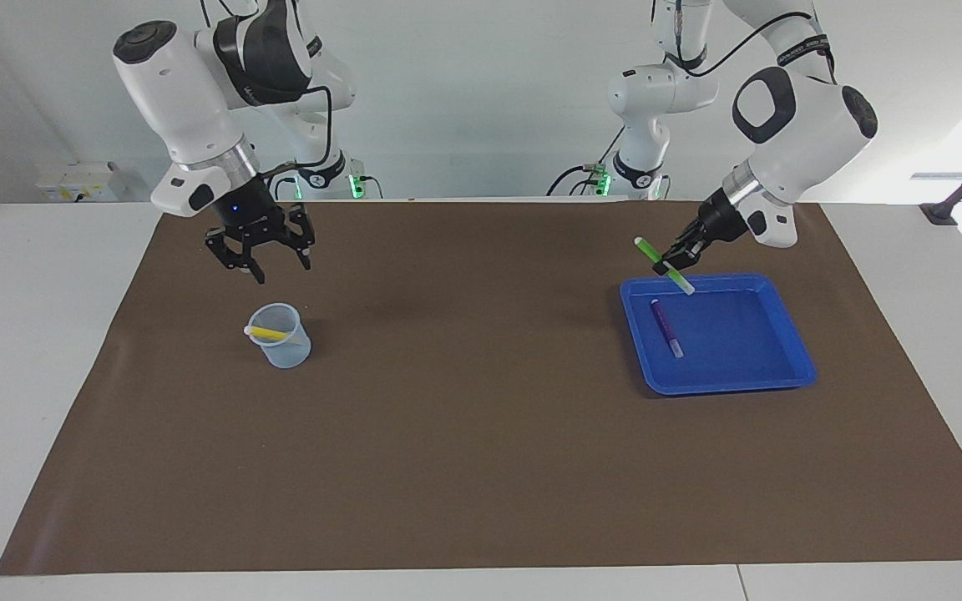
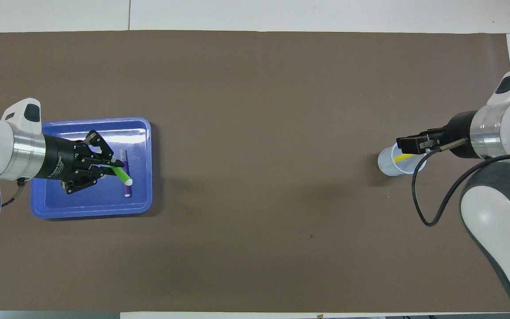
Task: Right arm passes pens to left for tray arrangement
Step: 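Lower the green pen into the blue tray and open the left gripper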
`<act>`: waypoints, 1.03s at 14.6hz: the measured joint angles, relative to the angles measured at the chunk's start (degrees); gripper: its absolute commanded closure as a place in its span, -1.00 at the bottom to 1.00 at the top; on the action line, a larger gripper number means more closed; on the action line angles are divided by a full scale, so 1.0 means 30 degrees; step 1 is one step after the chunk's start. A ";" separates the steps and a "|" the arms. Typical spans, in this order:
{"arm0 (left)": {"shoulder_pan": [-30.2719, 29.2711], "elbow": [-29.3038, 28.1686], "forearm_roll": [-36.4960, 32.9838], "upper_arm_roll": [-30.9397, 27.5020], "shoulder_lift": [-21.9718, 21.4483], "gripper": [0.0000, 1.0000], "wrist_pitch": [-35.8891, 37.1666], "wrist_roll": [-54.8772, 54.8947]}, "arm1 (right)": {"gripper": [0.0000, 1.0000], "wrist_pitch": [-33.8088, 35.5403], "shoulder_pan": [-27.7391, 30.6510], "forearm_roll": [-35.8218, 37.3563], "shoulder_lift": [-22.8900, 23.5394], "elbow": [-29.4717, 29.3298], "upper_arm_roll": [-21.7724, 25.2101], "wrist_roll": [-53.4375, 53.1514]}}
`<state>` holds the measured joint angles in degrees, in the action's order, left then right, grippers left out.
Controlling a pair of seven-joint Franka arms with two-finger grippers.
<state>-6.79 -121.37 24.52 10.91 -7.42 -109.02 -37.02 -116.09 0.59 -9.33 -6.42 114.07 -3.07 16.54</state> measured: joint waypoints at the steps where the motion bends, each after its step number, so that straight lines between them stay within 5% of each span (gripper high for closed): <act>1: -0.0506 -0.0418 -0.0759 -0.0011 0.0121 1.00 0.0000 0.2238 | -0.45 -0.0320 0.0604 0.0024 0.0419 0.0032 -0.0001 0.0739; 6: -0.1981 -0.1671 -0.5027 -0.0035 0.2170 1.00 -0.1911 1.0873 | -0.24 -0.1192 0.1869 0.0024 0.2685 0.0077 -0.0053 0.0004; 10: -0.1810 -0.2187 -0.6415 0.0239 0.3697 1.00 -0.4163 1.2282 | -0.23 -0.1174 0.2051 0.0025 0.3459 0.0255 -0.0095 -0.1121; 15: -0.1806 -0.2273 -0.7043 0.0298 0.3965 1.00 -0.4932 1.2633 | -0.22 -0.1099 0.2038 0.1247 0.3679 0.0509 -0.0189 -0.1422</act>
<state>-12.21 -128.19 3.39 11.81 4.48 -123.81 0.87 -119.39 6.71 -5.59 4.61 115.60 -3.63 12.28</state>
